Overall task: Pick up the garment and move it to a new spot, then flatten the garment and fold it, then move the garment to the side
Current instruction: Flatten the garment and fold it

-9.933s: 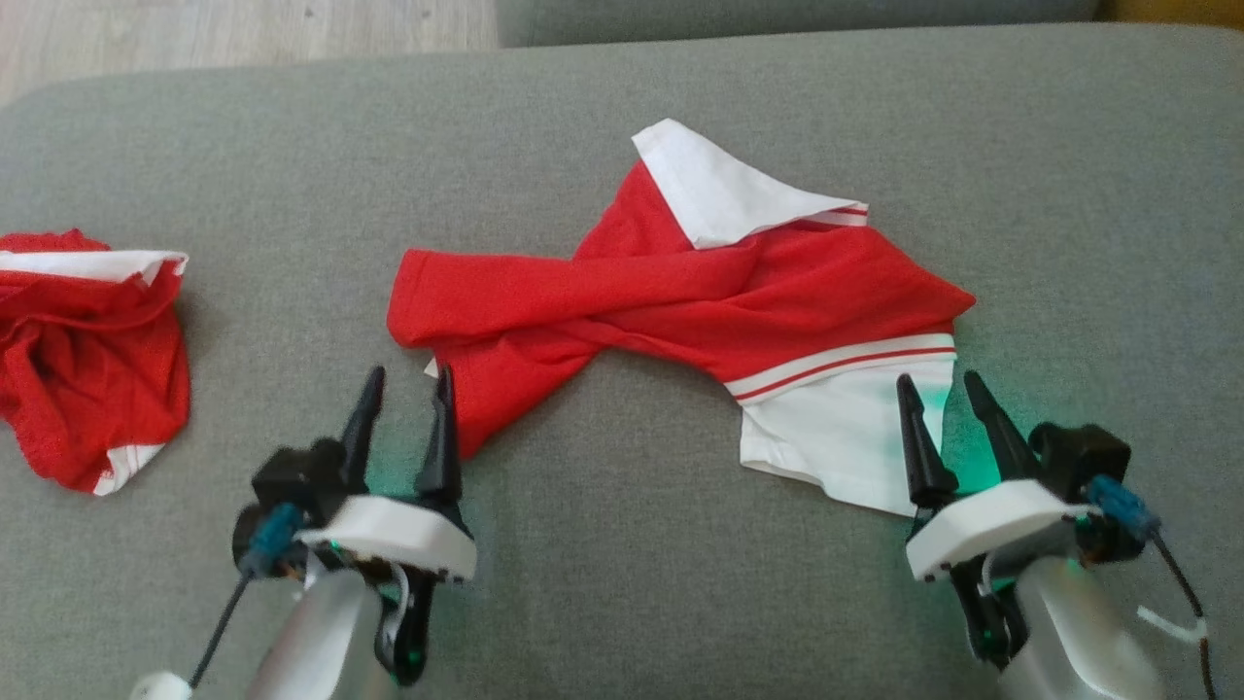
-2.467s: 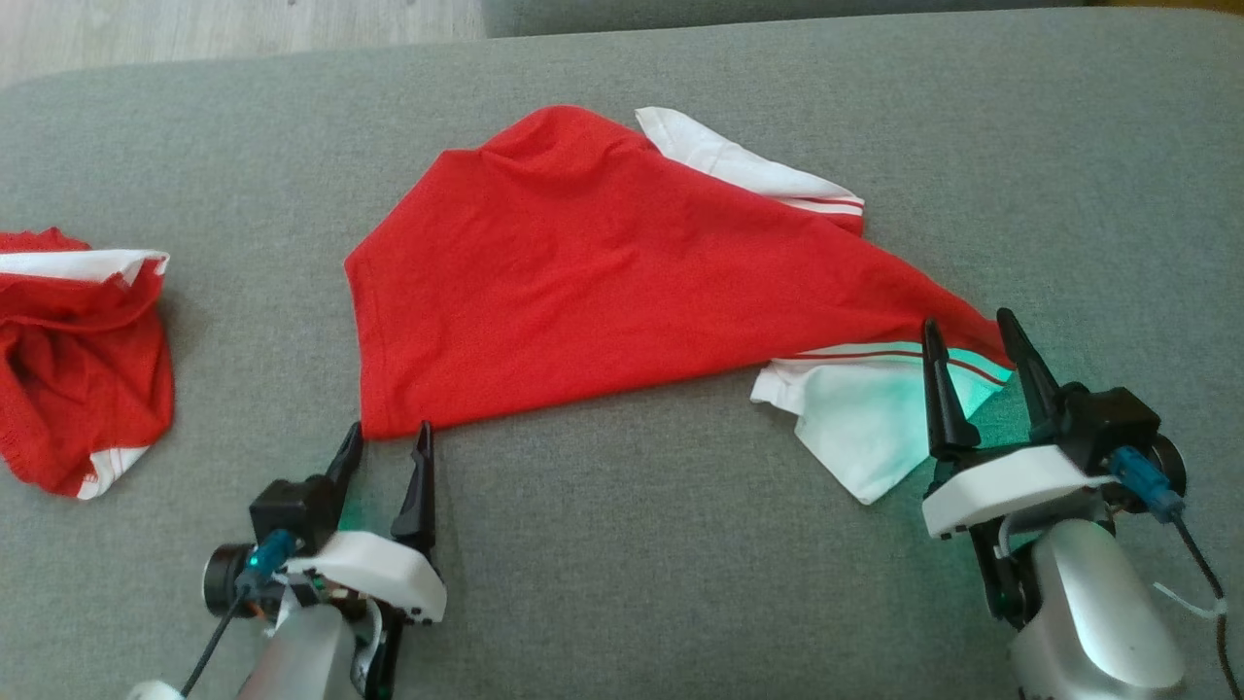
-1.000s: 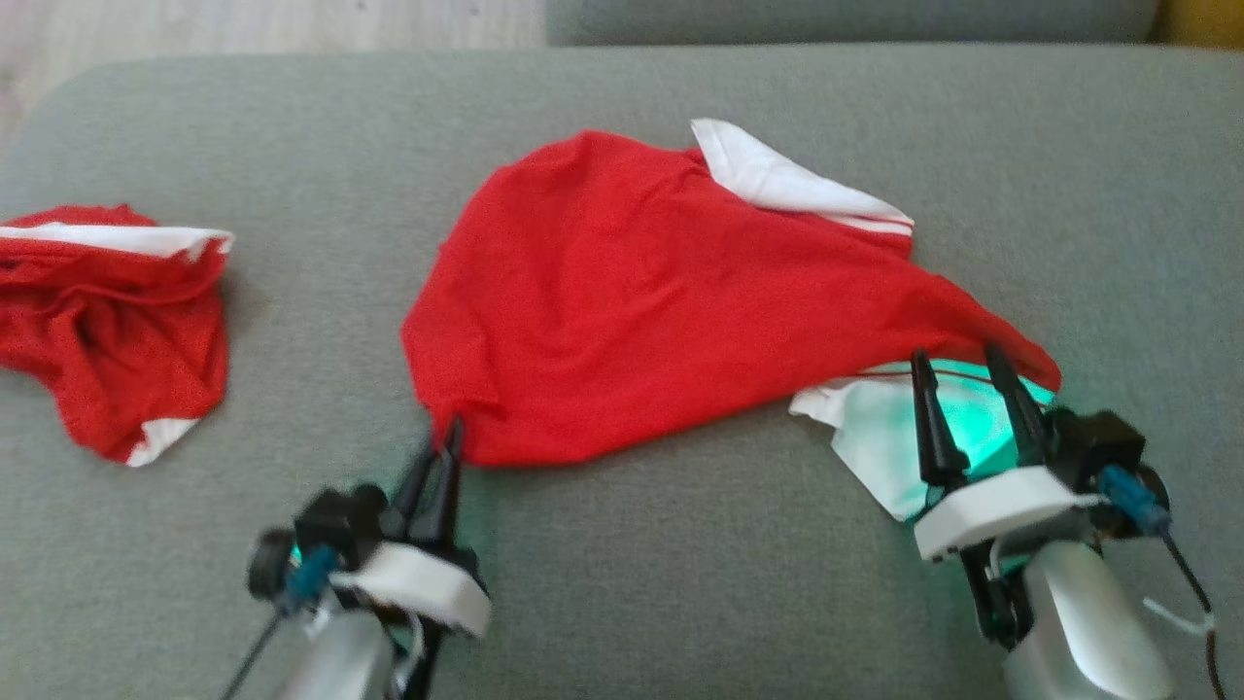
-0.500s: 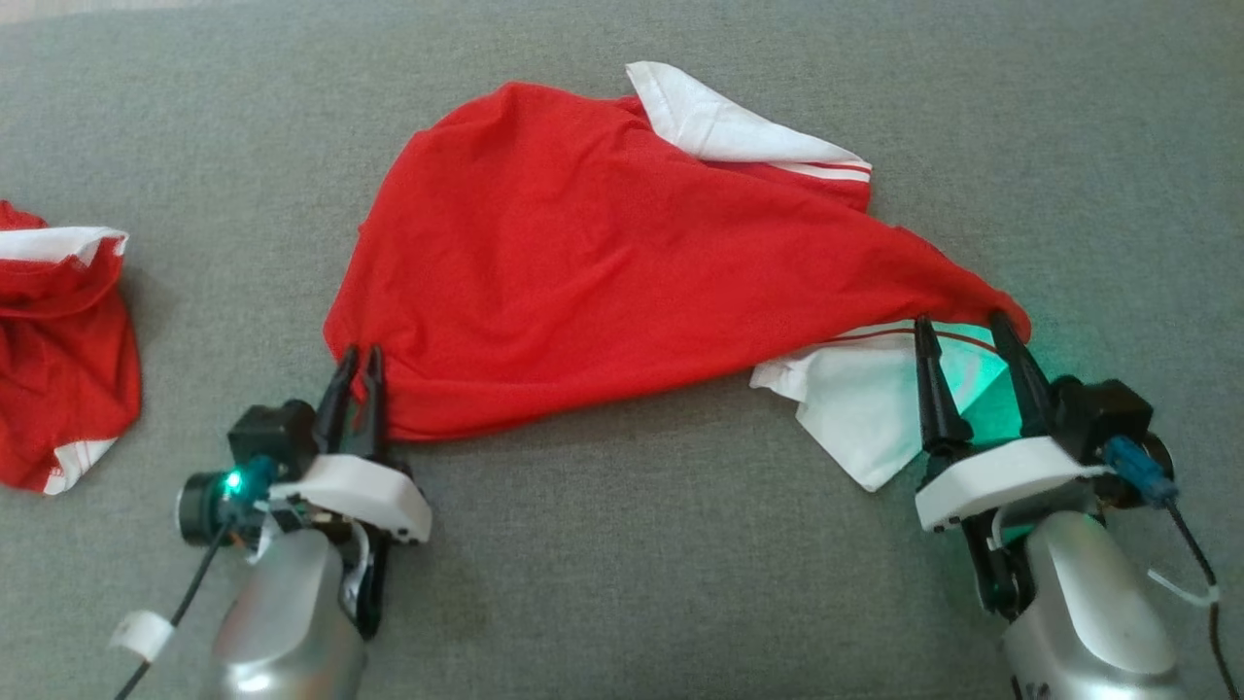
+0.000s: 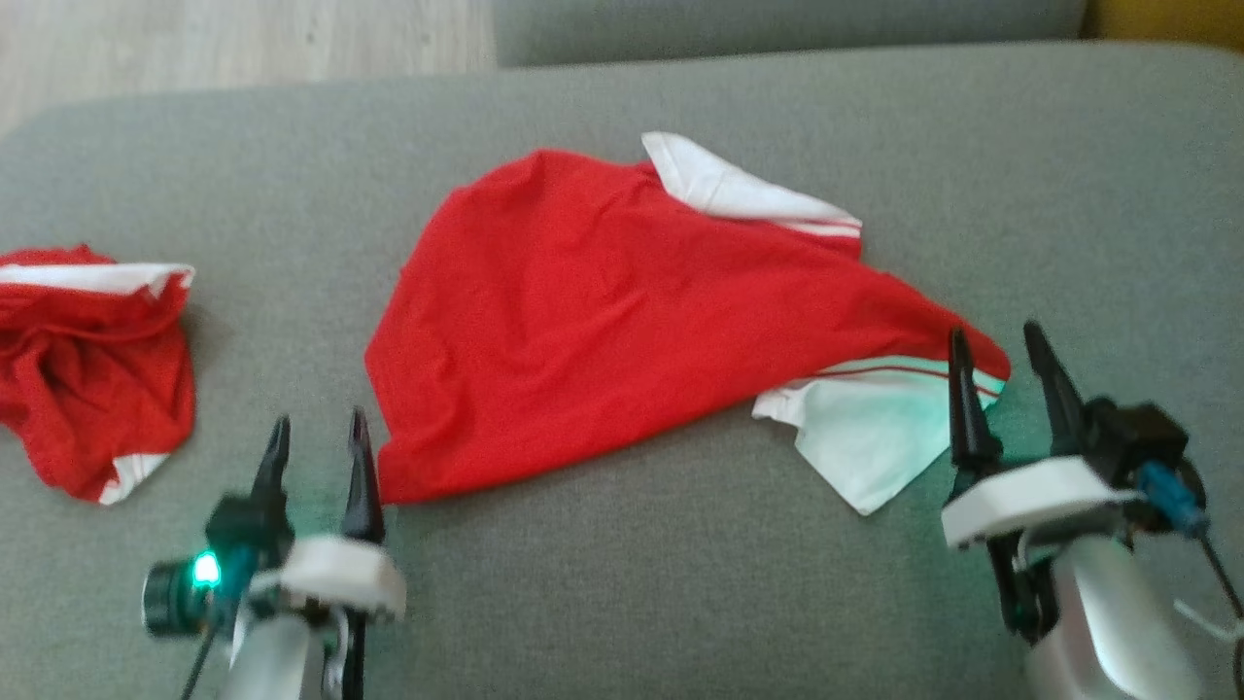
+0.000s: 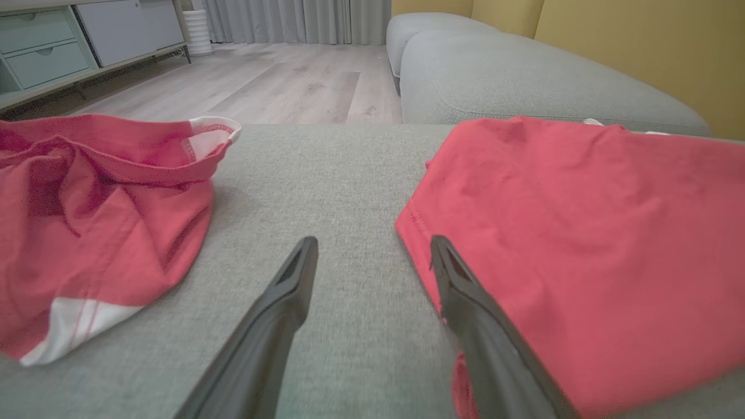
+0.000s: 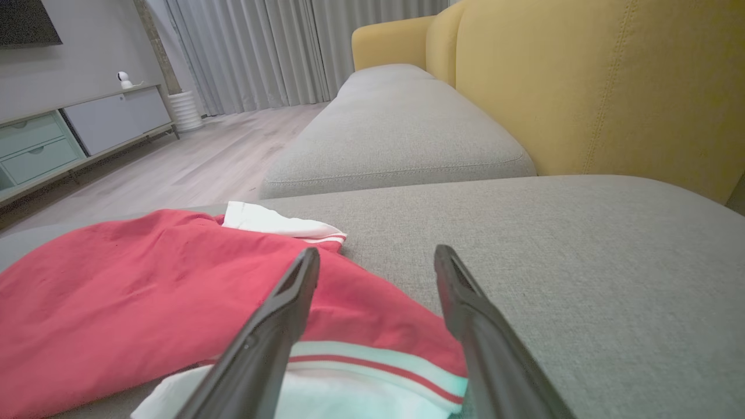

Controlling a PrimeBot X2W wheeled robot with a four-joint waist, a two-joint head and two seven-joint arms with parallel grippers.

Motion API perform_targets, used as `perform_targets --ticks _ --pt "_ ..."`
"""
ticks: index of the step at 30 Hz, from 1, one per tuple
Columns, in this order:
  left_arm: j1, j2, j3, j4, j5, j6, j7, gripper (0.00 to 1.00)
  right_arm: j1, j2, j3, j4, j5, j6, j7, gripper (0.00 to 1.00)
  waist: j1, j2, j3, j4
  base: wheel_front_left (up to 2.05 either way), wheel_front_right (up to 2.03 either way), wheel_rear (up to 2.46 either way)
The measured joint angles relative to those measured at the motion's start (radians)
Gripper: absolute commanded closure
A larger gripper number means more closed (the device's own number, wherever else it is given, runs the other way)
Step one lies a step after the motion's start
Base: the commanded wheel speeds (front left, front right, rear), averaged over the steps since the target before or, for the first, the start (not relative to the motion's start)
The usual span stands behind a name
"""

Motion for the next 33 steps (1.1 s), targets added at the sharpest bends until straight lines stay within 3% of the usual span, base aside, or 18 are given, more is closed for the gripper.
perform_targets --ticks 11,22,33 --pt "0.234 -0.005 -0.012 -0.105 0.039 -0.041 0.0 0.0 0.146 0.002 0.036 0.001 0.008 0.0 0.0 0.0 -0.0002 0.0 -0.137 0.001 0.0 0.0 0.0" --pt "0.261 -0.006 -0.02 -0.142 0.037 -0.038 0.0 0.0 0.16 0.002 0.065 0.019 0.027 0.0 0.0 0.0 0.0 0.0 -0.156 -0.017 0.0 0.0 0.0" --pt "0.261 -0.007 -0.076 -0.137 0.016 -0.039 0.0 0.0 0.152 0.003 0.167 0.22 0.122 0.0 0.0 0.0 0.0001 0.0 -0.129 0.024 0.0 0.0 0.0"
